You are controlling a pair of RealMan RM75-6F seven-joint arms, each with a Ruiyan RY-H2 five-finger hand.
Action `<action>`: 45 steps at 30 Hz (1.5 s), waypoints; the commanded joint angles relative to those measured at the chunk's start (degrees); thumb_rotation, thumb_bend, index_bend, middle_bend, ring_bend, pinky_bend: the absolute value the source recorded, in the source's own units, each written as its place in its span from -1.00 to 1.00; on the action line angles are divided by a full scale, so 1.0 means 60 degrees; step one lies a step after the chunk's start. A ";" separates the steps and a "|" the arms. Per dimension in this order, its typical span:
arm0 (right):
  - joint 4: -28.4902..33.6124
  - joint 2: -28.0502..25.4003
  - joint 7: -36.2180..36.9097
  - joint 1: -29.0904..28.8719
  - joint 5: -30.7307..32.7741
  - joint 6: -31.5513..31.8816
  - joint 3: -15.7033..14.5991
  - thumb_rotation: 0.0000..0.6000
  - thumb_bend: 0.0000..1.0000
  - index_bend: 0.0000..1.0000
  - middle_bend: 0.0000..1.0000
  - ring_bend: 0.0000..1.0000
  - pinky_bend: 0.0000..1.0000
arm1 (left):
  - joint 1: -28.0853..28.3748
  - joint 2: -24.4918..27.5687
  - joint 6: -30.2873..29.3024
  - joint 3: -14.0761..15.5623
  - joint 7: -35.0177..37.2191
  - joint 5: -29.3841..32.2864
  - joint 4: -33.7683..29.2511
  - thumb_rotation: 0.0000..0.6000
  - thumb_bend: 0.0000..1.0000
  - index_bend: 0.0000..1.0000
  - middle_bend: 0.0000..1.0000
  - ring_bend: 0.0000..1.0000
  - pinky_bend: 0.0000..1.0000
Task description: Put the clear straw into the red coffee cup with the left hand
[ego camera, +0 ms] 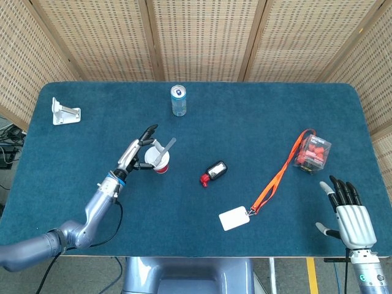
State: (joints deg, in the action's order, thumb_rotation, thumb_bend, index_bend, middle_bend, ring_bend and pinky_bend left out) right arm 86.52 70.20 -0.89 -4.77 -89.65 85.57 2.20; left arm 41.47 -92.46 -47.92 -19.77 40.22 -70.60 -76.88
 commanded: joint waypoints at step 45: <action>0.0082 0.0023 -0.0111 -0.0008 -0.0159 0.0046 -0.0112 1.00 -0.88 -0.69 -1.00 -1.00 -1.00 | -0.0183 -0.0063 -0.0503 0.0731 0.1068 -0.0851 0.0676 1.00 -0.42 -0.84 -1.00 -1.00 -1.00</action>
State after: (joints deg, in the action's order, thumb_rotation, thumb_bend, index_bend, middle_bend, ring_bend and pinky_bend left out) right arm 87.00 70.34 -1.54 -4.82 -90.58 85.81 1.54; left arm 40.43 -92.95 -50.84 -15.34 46.51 -75.69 -72.69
